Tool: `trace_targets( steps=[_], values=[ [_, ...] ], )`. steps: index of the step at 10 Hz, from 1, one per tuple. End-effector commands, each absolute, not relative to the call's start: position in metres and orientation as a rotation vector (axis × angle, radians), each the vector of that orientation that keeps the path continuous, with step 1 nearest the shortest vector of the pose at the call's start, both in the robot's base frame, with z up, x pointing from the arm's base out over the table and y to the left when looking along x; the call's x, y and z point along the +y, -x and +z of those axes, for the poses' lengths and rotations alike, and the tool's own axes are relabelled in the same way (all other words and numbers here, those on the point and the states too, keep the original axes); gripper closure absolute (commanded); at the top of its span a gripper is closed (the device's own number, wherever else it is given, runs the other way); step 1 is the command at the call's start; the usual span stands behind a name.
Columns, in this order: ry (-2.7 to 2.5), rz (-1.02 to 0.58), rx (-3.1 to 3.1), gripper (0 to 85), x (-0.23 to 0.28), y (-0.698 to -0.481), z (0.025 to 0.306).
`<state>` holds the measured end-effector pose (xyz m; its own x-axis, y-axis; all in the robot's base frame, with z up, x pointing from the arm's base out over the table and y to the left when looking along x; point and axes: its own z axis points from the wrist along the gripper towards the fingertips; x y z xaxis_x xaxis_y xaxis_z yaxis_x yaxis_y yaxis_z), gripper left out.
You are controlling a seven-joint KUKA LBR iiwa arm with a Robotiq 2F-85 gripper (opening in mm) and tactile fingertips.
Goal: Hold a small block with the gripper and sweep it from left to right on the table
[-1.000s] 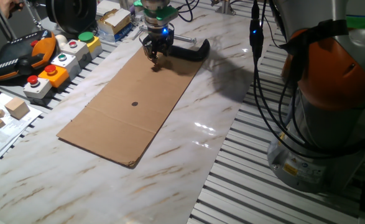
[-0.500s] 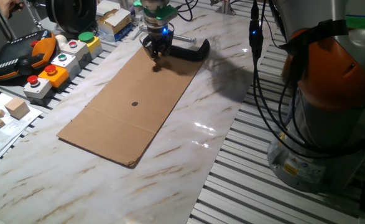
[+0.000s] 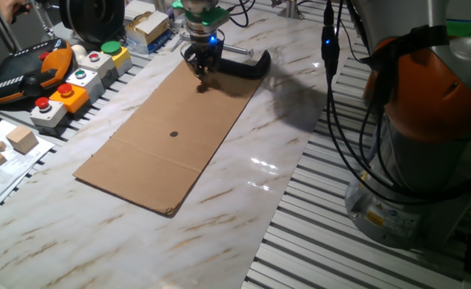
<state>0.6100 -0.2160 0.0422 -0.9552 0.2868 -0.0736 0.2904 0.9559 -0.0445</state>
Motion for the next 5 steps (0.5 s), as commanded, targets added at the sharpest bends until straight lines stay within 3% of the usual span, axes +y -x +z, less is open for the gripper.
trace_targets(
  steps=[1,5],
  values=[
    [-0.454,-0.094,3.038,84.3,-0.2161,-0.6099,0.0421],
    [-0.479,-0.102,3.042,84.3,-0.2161,-0.6099,0.0421]
  ],
)
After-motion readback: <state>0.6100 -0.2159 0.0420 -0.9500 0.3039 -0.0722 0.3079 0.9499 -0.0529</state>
